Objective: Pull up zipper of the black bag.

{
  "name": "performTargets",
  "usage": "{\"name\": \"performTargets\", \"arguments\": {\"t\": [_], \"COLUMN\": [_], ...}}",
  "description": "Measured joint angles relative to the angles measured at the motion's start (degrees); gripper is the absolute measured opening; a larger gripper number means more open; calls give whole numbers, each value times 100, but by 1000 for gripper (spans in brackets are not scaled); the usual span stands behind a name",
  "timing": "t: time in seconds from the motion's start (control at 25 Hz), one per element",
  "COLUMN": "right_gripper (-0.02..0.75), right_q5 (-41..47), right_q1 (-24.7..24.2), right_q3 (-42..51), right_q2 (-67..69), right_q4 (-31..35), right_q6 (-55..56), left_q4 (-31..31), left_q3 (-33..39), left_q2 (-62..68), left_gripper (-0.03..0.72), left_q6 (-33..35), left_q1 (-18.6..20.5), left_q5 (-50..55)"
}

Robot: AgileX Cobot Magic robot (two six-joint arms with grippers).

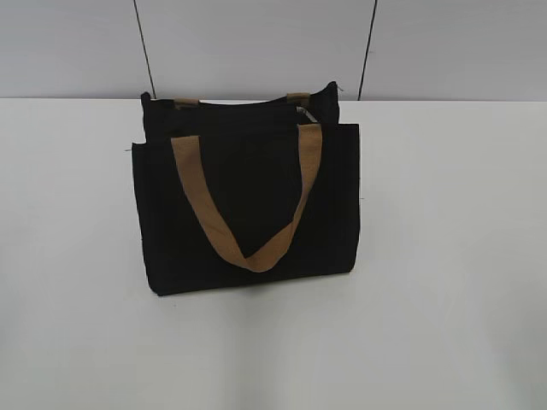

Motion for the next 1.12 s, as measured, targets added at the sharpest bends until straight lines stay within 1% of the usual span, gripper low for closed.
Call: {"name": "performTargets", "arguments": {"t": [0.12,0.2,0.24,0.36,0.52,0.6,1.12], "right_gripper": [577,577,577,577,577,576,576], "right_q5": [0,0,0,7,2,2,2], "right_q1": [-738,-1157,-1265,-1383,-1397,-1397,-1397], "right_q3": [0,0,0,0,0,0,0], "right_q2": [-531,-852,-968,-1212,-1224,-1224,-1224], "right_q4": [1,19,33,87,106,106,112], "right_q6": [0,0,0,-6,-6,-6,-6], "left_q4": [0,0,0,0,-4,-4,-4], "left_q3": [0,0,0,0,11,11,15], "left_q2": [-426,-647,-749,-976,-1293,-1342,-1342], "left_gripper": [506,498,495,491,489,489,489], "left_q6": [0,0,0,0,0,0,0], "left_q1": [982,1469,1695,2110,2459,2534,2535], "left_q5": [5,5,5,5,5,10,10]}}
